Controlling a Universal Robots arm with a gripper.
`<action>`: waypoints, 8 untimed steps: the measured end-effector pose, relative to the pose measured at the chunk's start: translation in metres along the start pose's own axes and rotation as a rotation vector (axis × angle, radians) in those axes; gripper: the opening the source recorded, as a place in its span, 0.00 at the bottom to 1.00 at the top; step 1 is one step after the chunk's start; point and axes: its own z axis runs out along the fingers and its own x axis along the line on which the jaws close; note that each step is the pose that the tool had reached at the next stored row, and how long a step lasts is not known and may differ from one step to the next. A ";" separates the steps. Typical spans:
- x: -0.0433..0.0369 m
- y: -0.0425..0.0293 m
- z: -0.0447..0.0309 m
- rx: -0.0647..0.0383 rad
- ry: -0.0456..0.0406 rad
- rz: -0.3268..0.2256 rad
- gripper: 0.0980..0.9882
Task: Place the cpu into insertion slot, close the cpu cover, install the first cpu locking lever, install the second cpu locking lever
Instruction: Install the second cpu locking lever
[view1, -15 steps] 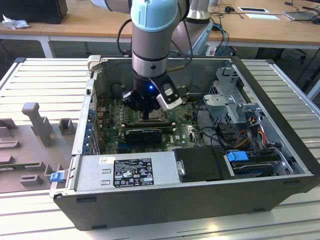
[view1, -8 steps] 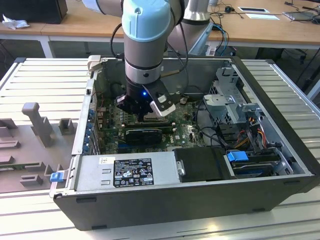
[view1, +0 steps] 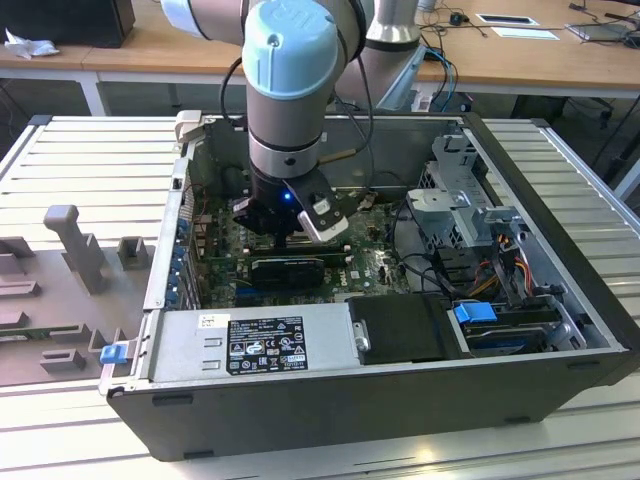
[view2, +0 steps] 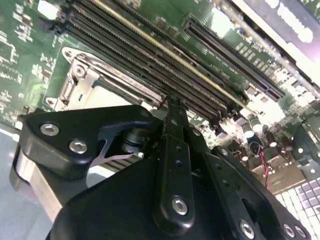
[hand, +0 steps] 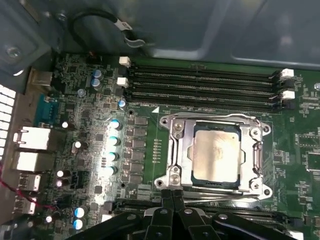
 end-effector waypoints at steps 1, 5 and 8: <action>0.0007 -0.0018 -0.0002 -0.014 -0.0012 0.000 0.01; 0.0025 -0.0091 0.0006 -0.042 -0.0043 -0.001 0.01; 0.0043 -0.0100 0.0031 -0.059 -0.0064 -0.001 0.01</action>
